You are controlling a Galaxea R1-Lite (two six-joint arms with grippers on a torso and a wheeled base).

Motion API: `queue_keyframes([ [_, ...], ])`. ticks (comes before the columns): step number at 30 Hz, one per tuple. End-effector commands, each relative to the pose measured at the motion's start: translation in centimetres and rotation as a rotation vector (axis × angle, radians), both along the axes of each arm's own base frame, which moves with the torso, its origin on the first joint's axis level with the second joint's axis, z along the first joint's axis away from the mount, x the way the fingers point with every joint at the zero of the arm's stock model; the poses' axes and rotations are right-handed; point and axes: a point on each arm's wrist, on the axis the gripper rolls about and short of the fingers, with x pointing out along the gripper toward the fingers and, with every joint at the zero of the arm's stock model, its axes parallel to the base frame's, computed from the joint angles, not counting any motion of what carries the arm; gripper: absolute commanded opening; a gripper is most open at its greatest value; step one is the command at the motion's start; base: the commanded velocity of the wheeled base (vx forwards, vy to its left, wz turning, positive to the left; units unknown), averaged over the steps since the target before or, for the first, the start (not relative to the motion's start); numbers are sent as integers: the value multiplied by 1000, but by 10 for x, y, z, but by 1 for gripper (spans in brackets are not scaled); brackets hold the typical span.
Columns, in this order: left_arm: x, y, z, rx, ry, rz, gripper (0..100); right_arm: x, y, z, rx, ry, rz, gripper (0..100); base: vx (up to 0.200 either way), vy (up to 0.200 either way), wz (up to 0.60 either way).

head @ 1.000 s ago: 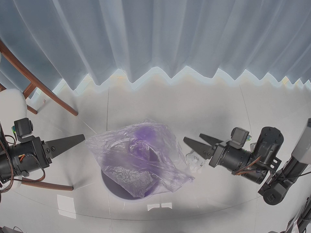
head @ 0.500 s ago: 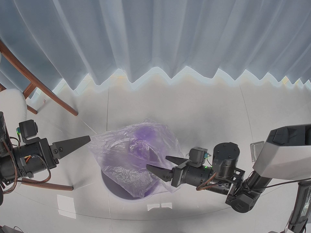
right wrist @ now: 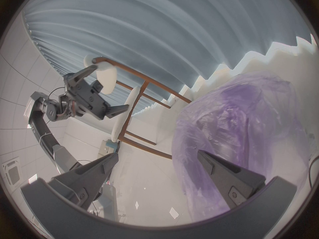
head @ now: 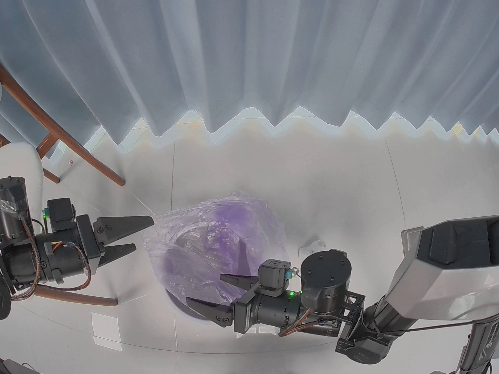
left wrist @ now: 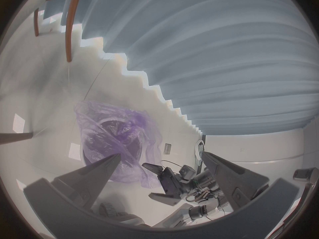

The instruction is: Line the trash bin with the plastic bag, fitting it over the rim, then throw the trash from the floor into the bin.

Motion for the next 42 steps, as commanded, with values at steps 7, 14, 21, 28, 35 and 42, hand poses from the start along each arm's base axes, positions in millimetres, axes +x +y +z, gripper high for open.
queue_keyframes([
  [7,32,-2,-41,45,201,21,100,-36,15,-7,-29,17,106,100,0,0,0],
  [14,44,-14,-69,81,310,-28,100,-43,7,-13,-70,-9,114,100,0,0,0],
  [21,47,-19,-88,102,393,-45,100,-46,1,-18,-68,-15,105,100,0,0,0],
  [28,63,-20,-119,127,507,-35,100,-52,-5,-22,-78,-9,111,100,0,0,0],
  [35,85,-20,-131,117,535,-13,100,-60,-11,-24,-75,-16,115,100,0,0,0],
  [42,83,-19,-128,114,530,-9,0,-61,-16,-20,-38,-39,101,100,0,0,0],
])
